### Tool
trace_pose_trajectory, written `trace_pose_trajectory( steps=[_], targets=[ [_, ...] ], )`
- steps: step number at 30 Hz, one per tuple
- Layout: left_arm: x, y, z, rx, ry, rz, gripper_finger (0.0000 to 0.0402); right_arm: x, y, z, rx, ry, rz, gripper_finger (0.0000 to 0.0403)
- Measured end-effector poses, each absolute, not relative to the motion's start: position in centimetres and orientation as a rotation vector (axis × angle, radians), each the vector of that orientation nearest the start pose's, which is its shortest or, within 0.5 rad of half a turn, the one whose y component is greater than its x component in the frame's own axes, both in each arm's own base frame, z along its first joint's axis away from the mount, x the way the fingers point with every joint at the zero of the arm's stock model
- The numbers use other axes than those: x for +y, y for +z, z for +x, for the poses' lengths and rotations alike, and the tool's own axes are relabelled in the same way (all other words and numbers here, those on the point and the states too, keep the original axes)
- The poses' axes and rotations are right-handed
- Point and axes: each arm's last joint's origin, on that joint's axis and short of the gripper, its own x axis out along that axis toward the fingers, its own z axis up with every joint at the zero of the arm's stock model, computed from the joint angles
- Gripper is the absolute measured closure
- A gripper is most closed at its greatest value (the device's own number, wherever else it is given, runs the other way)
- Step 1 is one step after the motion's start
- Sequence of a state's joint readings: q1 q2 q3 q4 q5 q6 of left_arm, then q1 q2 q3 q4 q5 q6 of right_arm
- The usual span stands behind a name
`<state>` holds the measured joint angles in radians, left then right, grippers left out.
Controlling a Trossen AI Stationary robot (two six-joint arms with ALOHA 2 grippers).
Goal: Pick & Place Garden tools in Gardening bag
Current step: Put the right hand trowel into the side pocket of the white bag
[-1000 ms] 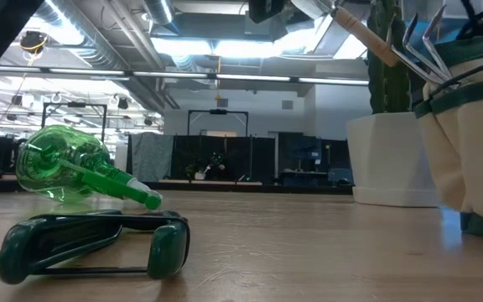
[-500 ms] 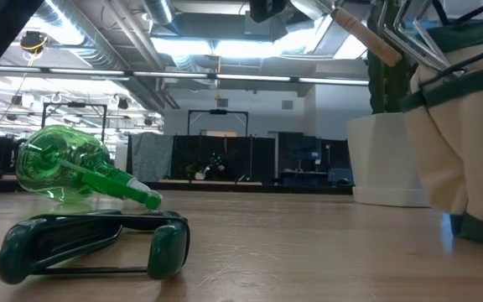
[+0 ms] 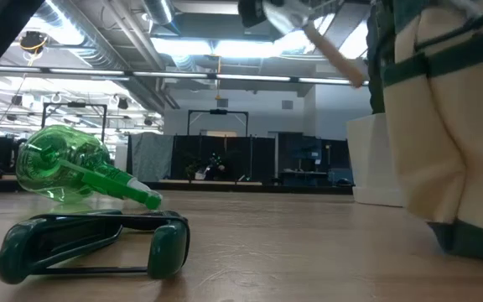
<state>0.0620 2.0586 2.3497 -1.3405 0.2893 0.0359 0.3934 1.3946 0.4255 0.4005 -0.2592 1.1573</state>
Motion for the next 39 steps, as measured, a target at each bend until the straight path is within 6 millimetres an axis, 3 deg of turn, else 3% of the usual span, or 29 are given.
trace_pose_trajectory(
  steps=[9,16,24,33,39],
  targets=[
    [1.4,38.6,38.7,1.116,-0.385,0.026,0.04,10.4,16.1,27.0,0.879,0.277,1.02,0.0401],
    [1.3,38.8,37.7,1.148,-0.465,0.106,0.04,9.4,17.6,28.7,1.036,0.214,0.91,0.0401],
    [0.2,40.0,37.1,1.065,-0.538,0.131,0.04,8.5,23.5,27.4,1.06,0.16,0.803,0.0401],
    [-2.1,40.5,37.7,0.987,-0.56,0.173,0.04,8.1,30.4,22.3,1.151,0.058,0.84,0.0401],
    [-2.4,40.6,38.2,0.958,-0.527,0.129,0.04,9.6,33.9,19.8,1.163,0.067,0.806,0.0399]
  ],
)
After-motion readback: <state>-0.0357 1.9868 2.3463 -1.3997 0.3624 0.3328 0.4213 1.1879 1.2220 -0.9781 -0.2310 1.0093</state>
